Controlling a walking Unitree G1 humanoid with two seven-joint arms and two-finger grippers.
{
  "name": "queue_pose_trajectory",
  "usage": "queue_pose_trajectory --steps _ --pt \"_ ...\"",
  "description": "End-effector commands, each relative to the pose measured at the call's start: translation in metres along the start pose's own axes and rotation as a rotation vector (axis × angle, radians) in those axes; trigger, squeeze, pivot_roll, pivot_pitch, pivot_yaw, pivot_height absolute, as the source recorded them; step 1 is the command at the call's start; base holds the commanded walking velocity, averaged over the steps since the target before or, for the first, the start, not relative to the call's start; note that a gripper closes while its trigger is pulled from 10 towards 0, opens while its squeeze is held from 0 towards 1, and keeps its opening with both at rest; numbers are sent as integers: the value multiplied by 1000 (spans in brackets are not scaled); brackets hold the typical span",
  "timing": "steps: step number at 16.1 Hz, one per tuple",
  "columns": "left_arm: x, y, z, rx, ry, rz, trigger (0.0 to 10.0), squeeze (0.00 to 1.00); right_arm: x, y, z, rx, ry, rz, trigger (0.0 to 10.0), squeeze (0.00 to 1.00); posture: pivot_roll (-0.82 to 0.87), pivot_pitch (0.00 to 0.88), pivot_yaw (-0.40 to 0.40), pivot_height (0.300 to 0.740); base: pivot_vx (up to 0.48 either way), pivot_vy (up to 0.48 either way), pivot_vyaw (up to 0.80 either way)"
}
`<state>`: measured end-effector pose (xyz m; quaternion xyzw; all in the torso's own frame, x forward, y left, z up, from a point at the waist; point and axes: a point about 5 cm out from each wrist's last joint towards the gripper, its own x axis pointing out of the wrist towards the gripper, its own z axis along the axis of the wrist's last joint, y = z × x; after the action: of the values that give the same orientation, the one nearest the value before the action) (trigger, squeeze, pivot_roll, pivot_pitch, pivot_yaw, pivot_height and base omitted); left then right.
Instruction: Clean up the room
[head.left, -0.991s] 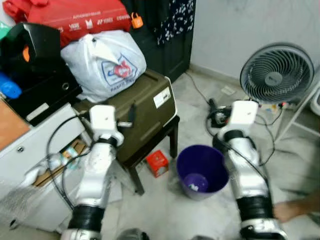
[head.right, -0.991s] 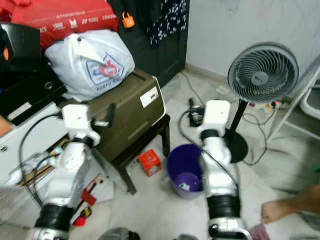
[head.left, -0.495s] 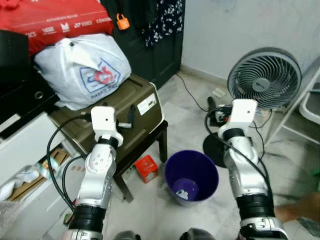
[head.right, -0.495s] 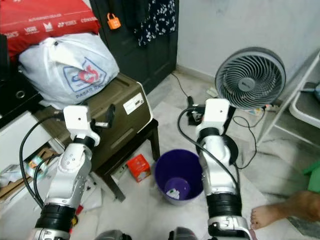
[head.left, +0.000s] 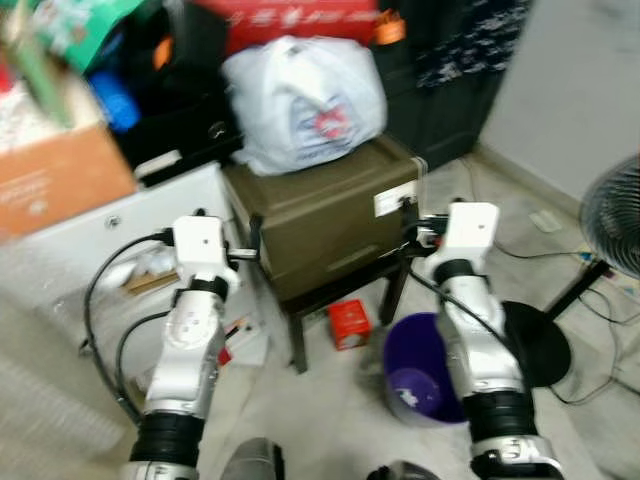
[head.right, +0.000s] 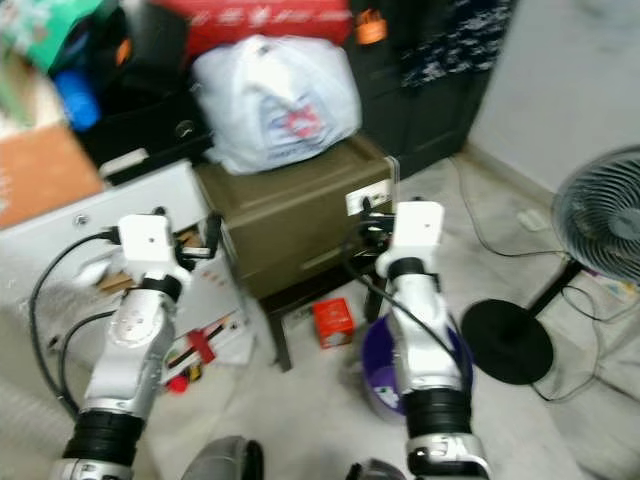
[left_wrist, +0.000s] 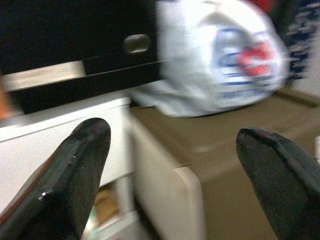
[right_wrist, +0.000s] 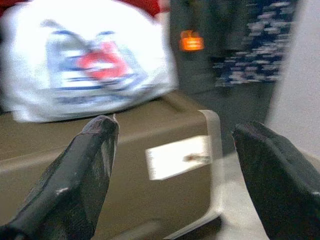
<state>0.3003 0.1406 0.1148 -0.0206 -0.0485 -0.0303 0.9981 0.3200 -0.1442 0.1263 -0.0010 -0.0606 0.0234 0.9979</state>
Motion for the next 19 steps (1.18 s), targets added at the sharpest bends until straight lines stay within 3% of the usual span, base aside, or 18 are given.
queue_pose_trajectory --steps 1,9,12,19 --pt "0 -1 0 7 5 3 10000 0 0 -3 1 -2 -3 -11 10000 0 -14 70 49 740 0 0 800" --pt "1 -2 0 4 7 2 10000 0 -1 -4 1 -1 -2 -18 10000 0 -18 73 49 740 0 0 800" --pt "0 -4 5 -4 -25 -34 10000 0 -1 -5 1 1 -1 -24 10000 0 -17 74 49 740 0 0 0" --pt "-1 -6 2 -17 -8 -55 10000 0 -1 -6 0 15 4 -40 10000 0 -18 76 47 740 292 0 0"
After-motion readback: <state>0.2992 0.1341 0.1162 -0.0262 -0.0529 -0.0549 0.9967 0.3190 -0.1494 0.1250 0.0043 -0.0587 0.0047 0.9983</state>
